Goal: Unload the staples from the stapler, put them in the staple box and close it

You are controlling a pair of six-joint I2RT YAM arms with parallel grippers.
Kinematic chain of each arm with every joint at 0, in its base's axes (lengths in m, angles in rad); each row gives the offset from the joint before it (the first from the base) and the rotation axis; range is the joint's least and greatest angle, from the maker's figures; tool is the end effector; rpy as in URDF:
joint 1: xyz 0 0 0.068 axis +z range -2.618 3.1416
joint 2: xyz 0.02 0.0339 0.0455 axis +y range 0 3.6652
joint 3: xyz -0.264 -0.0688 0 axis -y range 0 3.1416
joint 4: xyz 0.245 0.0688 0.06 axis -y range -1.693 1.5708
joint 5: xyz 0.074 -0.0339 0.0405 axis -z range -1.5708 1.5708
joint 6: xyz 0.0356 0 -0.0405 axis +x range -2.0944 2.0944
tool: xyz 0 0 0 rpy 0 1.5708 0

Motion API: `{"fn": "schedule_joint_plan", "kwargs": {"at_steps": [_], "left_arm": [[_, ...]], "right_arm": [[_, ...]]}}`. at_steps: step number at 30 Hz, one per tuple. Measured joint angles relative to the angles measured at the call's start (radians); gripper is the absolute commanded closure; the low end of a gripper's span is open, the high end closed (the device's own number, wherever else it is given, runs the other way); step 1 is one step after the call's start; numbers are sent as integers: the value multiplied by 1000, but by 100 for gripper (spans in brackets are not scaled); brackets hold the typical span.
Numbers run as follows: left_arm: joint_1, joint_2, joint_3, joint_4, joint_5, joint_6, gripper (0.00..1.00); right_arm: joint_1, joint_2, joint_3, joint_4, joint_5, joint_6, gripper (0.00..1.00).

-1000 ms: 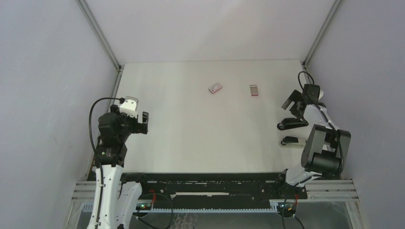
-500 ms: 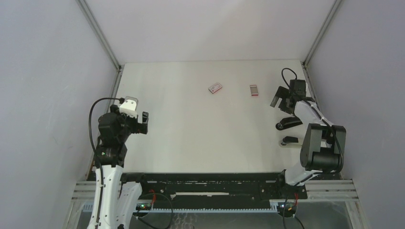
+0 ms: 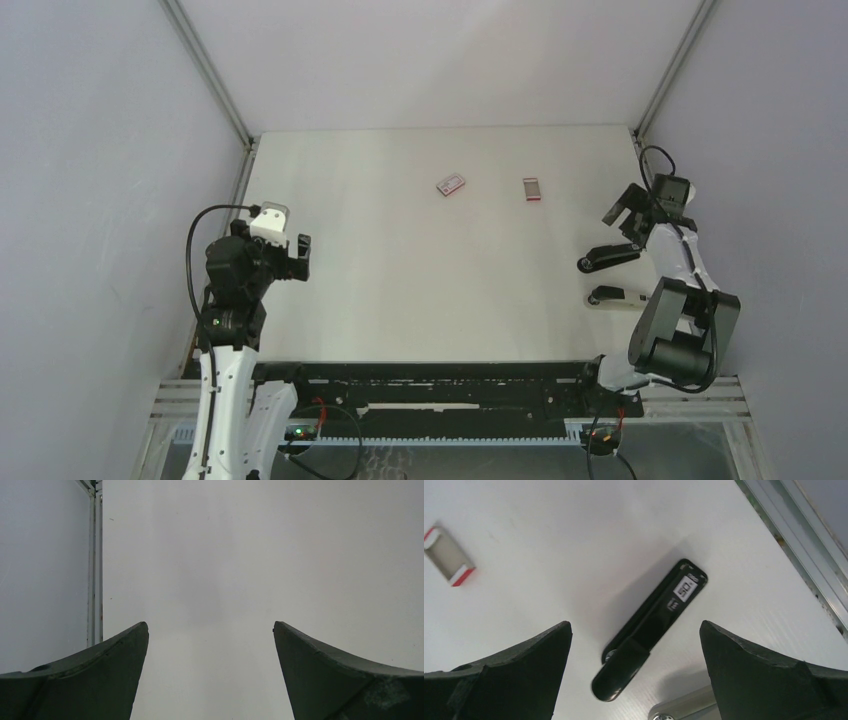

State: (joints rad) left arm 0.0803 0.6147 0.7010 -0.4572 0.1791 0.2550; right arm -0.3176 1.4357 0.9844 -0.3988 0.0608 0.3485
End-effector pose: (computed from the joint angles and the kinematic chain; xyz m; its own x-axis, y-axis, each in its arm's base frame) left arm 0.1449 0.0053 0.3071 -0.3278 0.2226 -0.9181 0.1749 0.9693 0.1726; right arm 0.2875 -0.0968 0.2399 -0.5514 0.5401 -0.6358 0.5725 0.7993 0.1824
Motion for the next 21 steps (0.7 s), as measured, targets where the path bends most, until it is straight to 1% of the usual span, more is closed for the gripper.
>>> {"fn": "schedule_joint_plan", "kwargs": {"at_steps": [3, 7, 16, 21], "left_arm": [[0, 1, 0, 0, 0, 0, 0], [-1, 5, 0, 0, 0, 0, 0], [-2, 16, 0, 0, 0, 0, 0], [-2, 22, 0, 0, 0, 0, 0]], "right_arm": [[-40, 31, -13, -9, -14, 10, 0], [-55, 88, -17, -18, -26, 15, 0], [-51, 151, -18, -18, -44, 14, 0], [-9, 211, -8, -19, -39, 5, 0]]}}
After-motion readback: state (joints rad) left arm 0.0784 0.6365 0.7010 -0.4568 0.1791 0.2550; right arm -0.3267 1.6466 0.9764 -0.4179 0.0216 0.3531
